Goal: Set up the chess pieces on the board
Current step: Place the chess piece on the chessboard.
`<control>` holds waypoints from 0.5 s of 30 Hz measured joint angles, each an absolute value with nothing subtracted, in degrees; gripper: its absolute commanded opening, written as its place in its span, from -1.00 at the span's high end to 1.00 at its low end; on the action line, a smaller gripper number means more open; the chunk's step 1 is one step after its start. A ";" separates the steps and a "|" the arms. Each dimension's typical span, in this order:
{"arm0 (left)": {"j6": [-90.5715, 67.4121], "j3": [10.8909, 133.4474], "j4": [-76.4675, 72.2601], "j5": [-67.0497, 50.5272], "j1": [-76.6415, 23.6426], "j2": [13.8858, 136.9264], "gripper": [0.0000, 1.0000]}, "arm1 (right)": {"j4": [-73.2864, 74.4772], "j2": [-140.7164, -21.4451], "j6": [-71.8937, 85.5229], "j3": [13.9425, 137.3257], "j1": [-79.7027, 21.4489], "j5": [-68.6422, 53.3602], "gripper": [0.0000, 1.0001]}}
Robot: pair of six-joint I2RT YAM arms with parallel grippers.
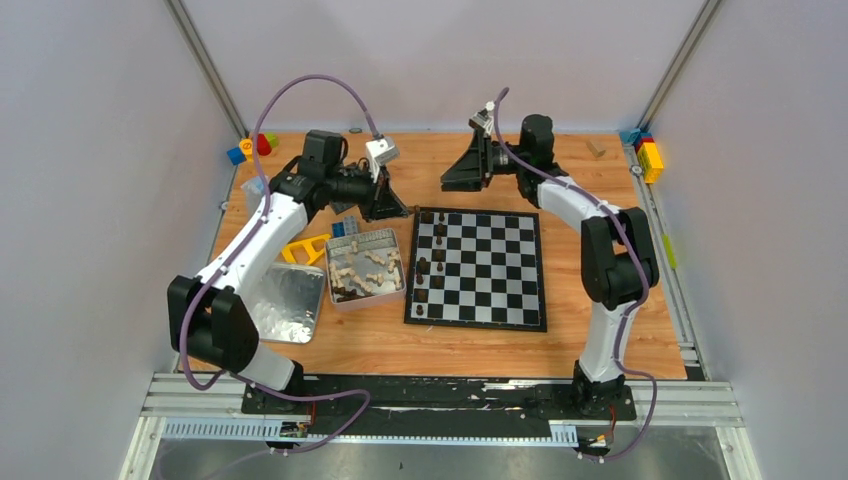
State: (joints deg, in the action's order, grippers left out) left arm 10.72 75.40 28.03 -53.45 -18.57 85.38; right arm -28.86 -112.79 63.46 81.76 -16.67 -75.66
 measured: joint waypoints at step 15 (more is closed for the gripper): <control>21.43 103.09 55.59 -34.35 -25.58 108.64 1.00 | -5.08 -99.44 35.03 79.50 -2.94 -72.79 -0.16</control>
